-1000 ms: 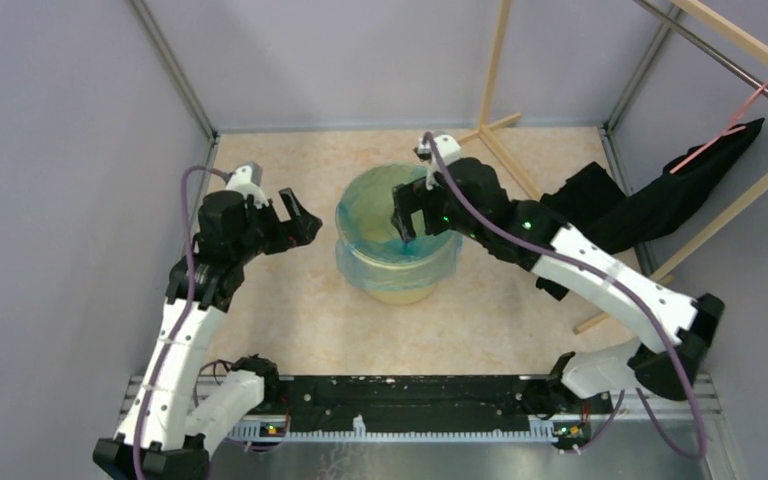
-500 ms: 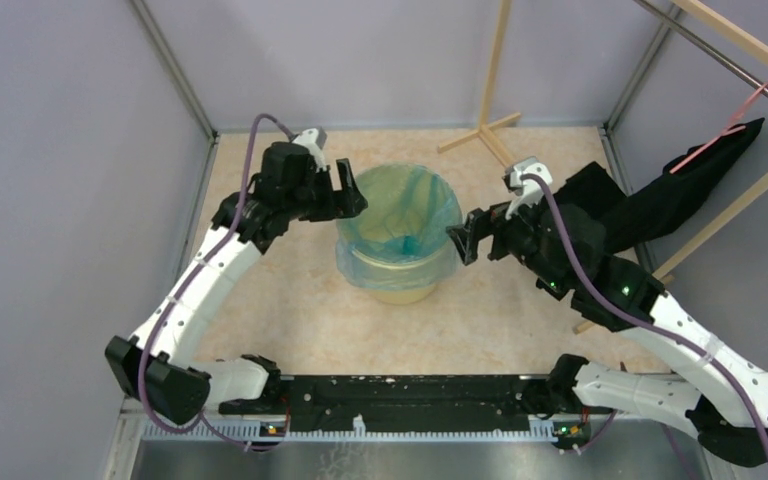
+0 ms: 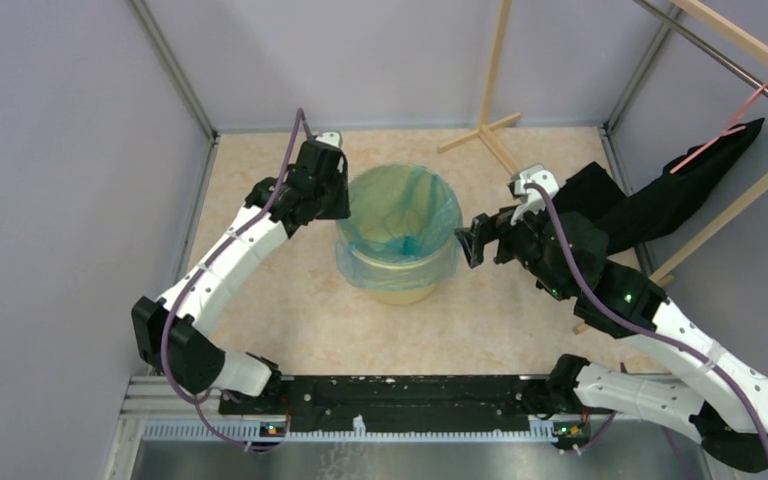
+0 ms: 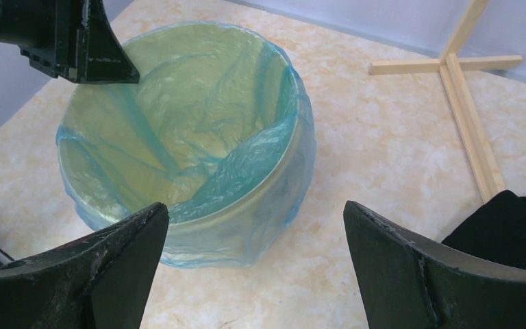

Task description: Put the trash bags into the trash bin

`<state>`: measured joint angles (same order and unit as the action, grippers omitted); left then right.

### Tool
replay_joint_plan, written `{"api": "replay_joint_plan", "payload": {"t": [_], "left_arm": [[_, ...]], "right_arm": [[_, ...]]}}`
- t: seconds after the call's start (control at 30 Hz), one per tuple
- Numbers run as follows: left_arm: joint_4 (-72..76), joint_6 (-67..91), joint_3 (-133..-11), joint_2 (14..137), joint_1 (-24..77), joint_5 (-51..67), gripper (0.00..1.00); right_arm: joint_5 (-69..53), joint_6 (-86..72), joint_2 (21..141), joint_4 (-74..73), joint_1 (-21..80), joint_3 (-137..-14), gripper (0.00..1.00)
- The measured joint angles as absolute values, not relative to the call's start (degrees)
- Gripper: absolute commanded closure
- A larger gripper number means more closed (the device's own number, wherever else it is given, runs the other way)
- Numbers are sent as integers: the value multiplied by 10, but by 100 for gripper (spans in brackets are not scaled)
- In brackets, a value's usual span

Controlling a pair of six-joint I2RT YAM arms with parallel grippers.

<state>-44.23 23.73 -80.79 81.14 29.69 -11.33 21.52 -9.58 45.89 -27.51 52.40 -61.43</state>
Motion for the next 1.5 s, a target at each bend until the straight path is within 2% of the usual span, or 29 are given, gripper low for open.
{"api": "replay_joint_plan", "payload": {"t": [0.2, 0.3, 0.53, 0.8, 1.07, 1.33, 1.43, 1.5], "left_arm": [[-442, 223, -810, 811, 295, -135, 78], [-441, 218, -814, 811, 278, -132, 89], [-429, 189, -815, 807, 117, -114, 100], [-383, 188, -815, 791, -32, -194, 100], [-362, 293, -804, 791, -157, -230, 100], [-376, 367, -772, 790, -203, -273, 100], [-373, 379, -758, 788, -202, -286, 90], [-367, 387, -747, 782, -202, -289, 77]], "right_arm": [[219, -94, 475, -275, 524, -614, 1], [221, -94, 481, -276, 524, -614, 1], [232, -94, 482, -289, 524, -614, 1], [257, -92, 486, -307, 524, -621, 1], [259, -99, 495, -327, 524, -628, 1], [261, -106, 495, -340, 524, -628, 1], [261, -108, 494, -340, 524, -628, 1], [261, -110, 493, -340, 524, -628, 1]]}}
